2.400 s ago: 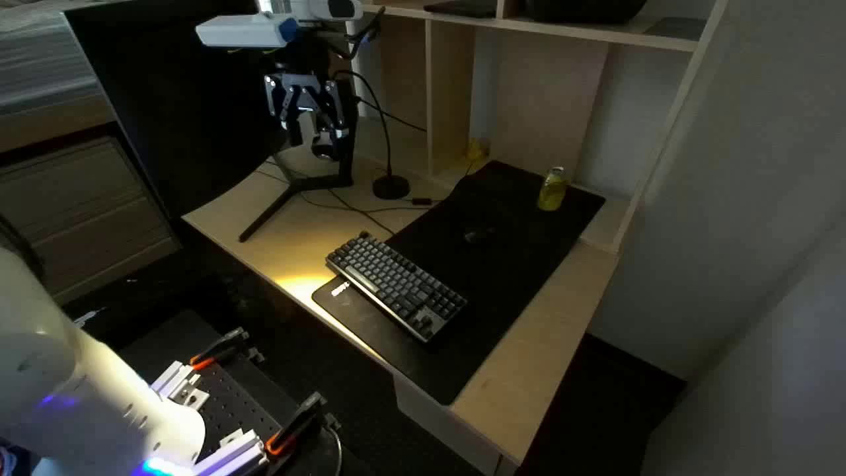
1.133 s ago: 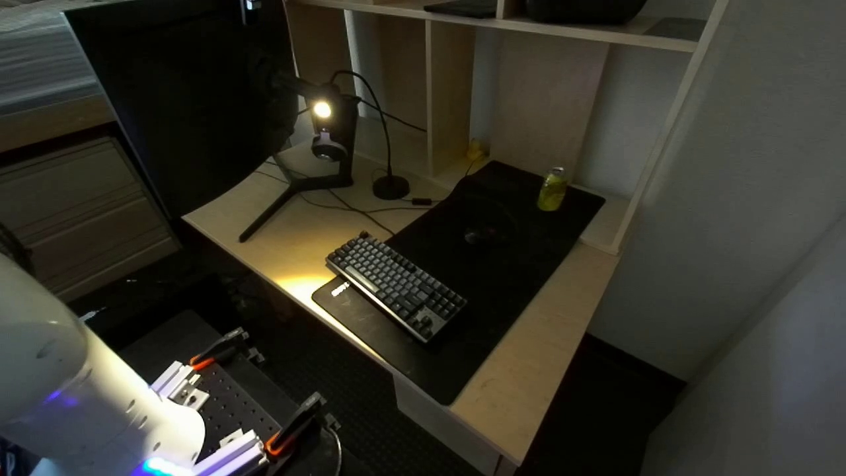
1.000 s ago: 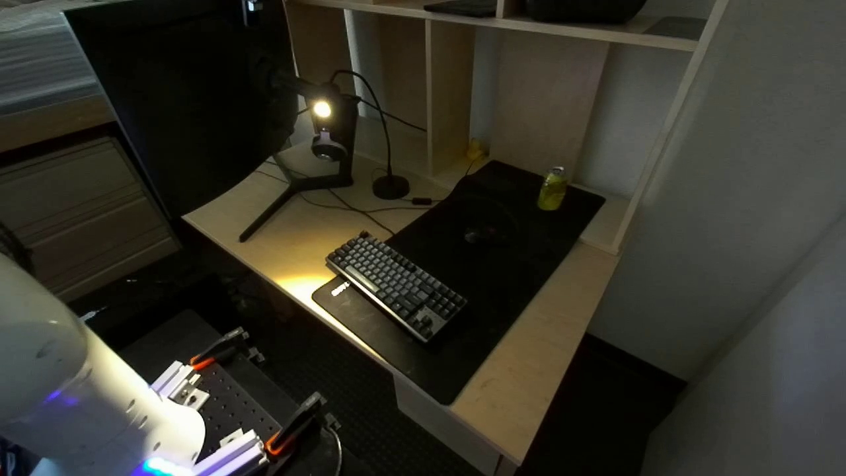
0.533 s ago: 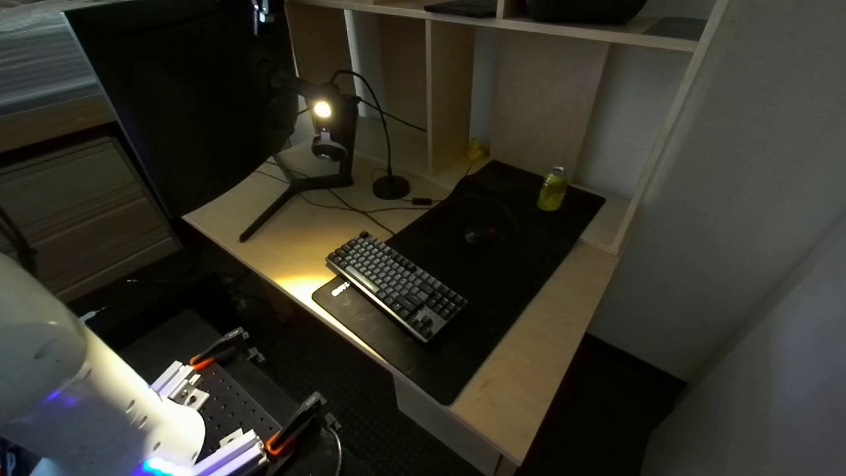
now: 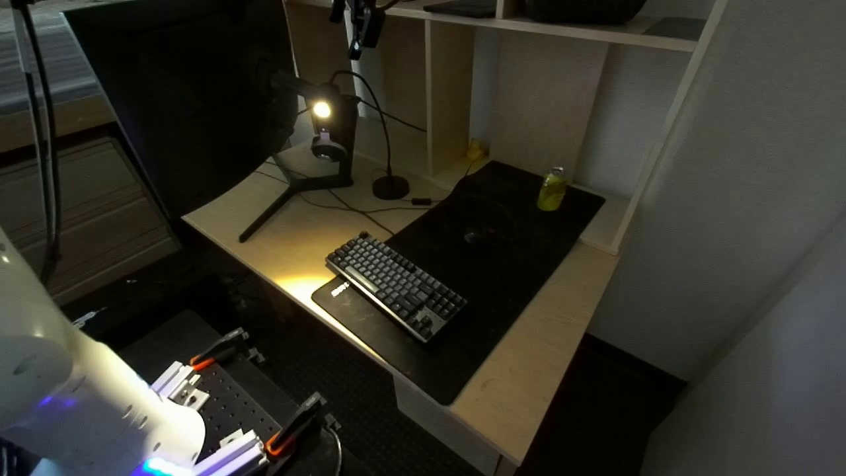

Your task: Switch off the desk lamp

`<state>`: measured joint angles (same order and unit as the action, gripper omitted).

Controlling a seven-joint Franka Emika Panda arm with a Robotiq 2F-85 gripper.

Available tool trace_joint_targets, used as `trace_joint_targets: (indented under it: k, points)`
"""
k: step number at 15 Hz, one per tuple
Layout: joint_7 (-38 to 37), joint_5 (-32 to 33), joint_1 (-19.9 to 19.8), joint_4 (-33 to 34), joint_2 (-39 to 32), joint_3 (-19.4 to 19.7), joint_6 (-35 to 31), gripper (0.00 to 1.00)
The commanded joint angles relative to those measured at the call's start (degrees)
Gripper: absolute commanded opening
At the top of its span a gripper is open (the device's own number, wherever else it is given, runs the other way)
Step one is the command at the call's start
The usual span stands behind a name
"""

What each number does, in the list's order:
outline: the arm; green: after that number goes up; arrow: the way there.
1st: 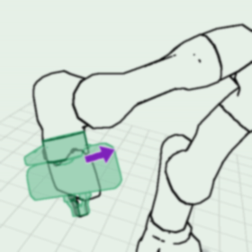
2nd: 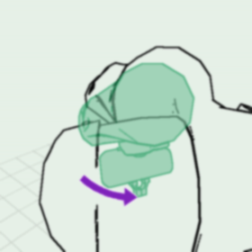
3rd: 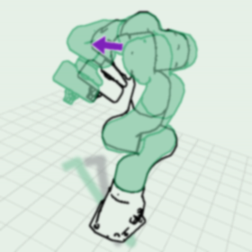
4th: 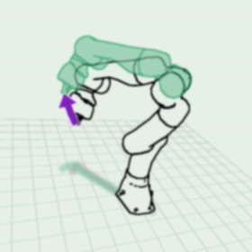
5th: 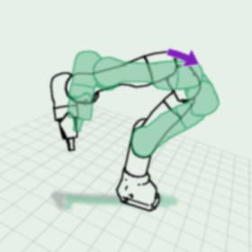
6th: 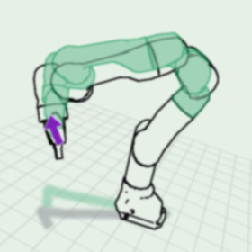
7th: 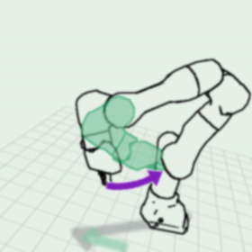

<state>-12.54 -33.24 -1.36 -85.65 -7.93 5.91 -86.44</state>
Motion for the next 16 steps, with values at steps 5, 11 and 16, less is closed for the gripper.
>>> trace_joint_targets:
  k: [5, 11, 16]
  points:
    - [-2.32, -1.78, -0.9, -1.72, -3.68, -1.11, -18.04, 1.0]
    - [-7.68, -2.85, -1.04, -8.59, -5.4, -2.28, -37.7, 1.0]
    - [-7.75, -1.25, -1.07, -6.29, -7.13, -2.37, -37.04, 1.0]
